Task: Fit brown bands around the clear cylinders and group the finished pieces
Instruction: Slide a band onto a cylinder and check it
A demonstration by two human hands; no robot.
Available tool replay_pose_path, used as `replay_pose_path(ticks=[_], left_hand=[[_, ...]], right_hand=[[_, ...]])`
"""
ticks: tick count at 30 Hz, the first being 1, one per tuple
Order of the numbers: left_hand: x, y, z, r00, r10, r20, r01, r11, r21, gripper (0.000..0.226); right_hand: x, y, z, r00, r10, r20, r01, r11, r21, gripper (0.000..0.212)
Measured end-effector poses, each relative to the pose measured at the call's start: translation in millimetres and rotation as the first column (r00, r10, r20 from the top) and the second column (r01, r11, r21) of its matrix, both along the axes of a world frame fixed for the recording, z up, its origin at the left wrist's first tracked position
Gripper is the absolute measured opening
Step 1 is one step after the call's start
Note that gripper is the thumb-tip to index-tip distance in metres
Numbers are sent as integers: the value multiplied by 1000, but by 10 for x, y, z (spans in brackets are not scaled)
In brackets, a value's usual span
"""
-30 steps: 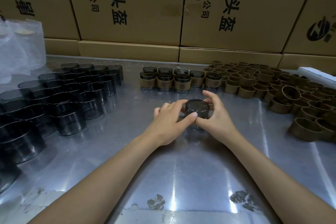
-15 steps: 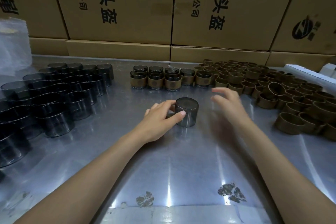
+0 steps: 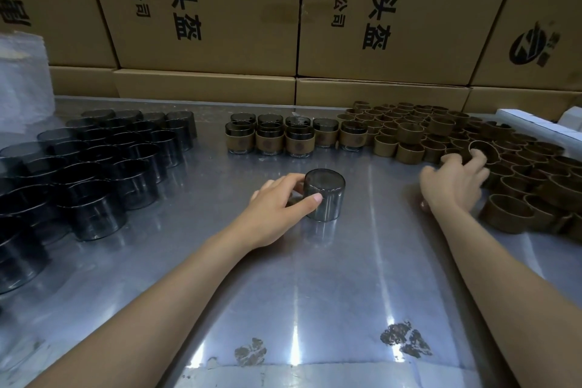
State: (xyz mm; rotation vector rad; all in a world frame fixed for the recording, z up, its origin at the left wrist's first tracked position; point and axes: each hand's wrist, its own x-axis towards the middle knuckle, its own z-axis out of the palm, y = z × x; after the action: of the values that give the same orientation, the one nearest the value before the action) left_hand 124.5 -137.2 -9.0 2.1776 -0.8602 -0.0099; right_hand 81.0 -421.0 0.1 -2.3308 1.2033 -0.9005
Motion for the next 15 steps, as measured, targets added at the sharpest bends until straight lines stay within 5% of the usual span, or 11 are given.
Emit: replay_pose_path(ticks=[9,15], left_hand=[[21,-10,-7,1000,-18,-14,18,1000,-19,36],[19,-6,-7,1000,-22,-9,22,1000,-14,36]], right_hand=[[41,-103,-1,996,-82,-41,79,994,-82,48],[30,-86,-5,992,-81,-94,75,995,-62,35]])
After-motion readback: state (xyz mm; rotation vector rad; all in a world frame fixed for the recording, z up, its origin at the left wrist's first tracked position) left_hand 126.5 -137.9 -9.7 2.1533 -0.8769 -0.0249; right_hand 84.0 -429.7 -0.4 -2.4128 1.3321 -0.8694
